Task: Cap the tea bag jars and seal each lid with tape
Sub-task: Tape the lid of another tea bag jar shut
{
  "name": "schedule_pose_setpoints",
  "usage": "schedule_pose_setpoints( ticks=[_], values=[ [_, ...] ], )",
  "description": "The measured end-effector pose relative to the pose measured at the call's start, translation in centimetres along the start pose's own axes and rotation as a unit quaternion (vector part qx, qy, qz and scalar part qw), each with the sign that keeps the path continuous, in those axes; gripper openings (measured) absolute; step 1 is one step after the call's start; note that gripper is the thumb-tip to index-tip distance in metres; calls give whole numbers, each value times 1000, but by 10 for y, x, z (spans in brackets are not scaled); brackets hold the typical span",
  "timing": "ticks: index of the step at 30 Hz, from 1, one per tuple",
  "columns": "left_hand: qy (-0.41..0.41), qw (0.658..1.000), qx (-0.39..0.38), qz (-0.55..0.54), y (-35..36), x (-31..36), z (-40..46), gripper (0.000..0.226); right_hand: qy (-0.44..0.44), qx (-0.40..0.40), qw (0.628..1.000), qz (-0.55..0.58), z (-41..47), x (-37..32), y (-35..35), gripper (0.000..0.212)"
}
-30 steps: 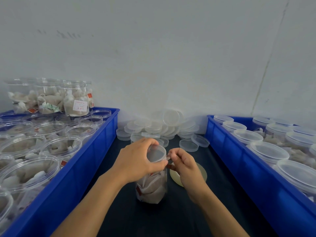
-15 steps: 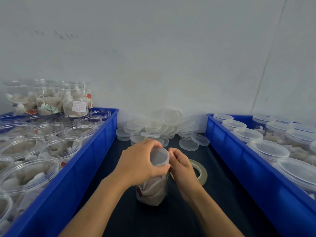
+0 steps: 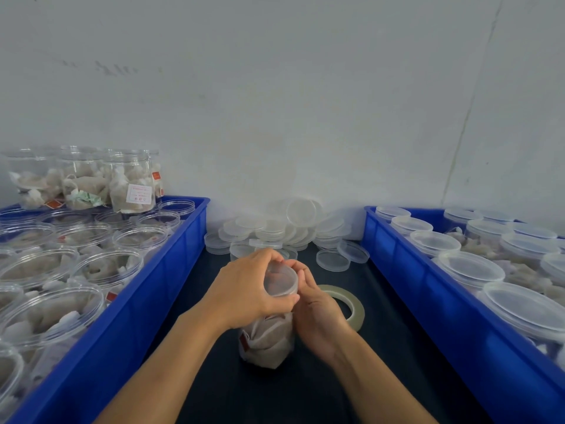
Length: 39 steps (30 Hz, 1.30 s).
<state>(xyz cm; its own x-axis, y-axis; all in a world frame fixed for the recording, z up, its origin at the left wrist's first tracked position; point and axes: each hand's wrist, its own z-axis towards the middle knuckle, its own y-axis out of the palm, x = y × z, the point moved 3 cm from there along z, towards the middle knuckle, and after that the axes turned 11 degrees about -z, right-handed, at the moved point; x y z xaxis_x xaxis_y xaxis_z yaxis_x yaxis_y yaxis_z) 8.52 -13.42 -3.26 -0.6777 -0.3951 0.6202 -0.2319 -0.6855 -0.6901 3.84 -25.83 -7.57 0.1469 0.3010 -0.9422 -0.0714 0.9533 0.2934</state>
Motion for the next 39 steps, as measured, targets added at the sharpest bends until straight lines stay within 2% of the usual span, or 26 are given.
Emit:
schedule_pose_setpoints(
  ticks=[3, 7, 10, 14, 16, 18, 21, 23, 27, 33, 36, 39],
  values=[
    [-1, 1000, -6, 5, 4, 2, 1, 79, 7, 37, 999, -31, -1, -1, -1, 34],
    [6, 999, 46, 4, 6, 8, -3, 121, 18, 54, 992, -114, -15, -10, 7, 52],
    [9, 992, 106, -73, 9, 6, -9, 133, 32, 77, 986, -145, -22, -17, 10, 42],
    [-44, 983, 89, -156, 10, -9, -22, 144, 69, 101, 959, -257, -29, -25, 11, 42],
    [-84, 977, 48, -192, 7, -17, -29, 142, 74, 83, 954, -277, -33, -27, 13, 47],
    [-110, 971, 26, -213, 5, -23, -32, 122, 75, 66, 948, -303, -35, -30, 17, 59],
    [-112, 980, 30, -161, 3, -20, -29, 85, 72, 73, 930, -354, -34, -37, 21, 79],
    [-109, 986, 42, -118, 4, -13, -24, 74, 70, 83, 918, -382, -34, -42, 24, 90],
    [-120, 985, 71, -97, 8, 0, -5, 68, 61, 114, 898, -420, -28, -56, 19, 101],
    [-50, 971, 95, -213, 11, 50, 52, 65, 22, 156, 866, -475, 1, -134, -12, 101],
    [-28, 960, 110, -257, 19, 83, 94, 70, 8, 185, 859, -477, 11, -176, -37, 102],
    [-7, 956, 108, -274, 35, 111, 137, 84, -16, 211, 834, -510, 15, -212, -71, 99]
  ],
)
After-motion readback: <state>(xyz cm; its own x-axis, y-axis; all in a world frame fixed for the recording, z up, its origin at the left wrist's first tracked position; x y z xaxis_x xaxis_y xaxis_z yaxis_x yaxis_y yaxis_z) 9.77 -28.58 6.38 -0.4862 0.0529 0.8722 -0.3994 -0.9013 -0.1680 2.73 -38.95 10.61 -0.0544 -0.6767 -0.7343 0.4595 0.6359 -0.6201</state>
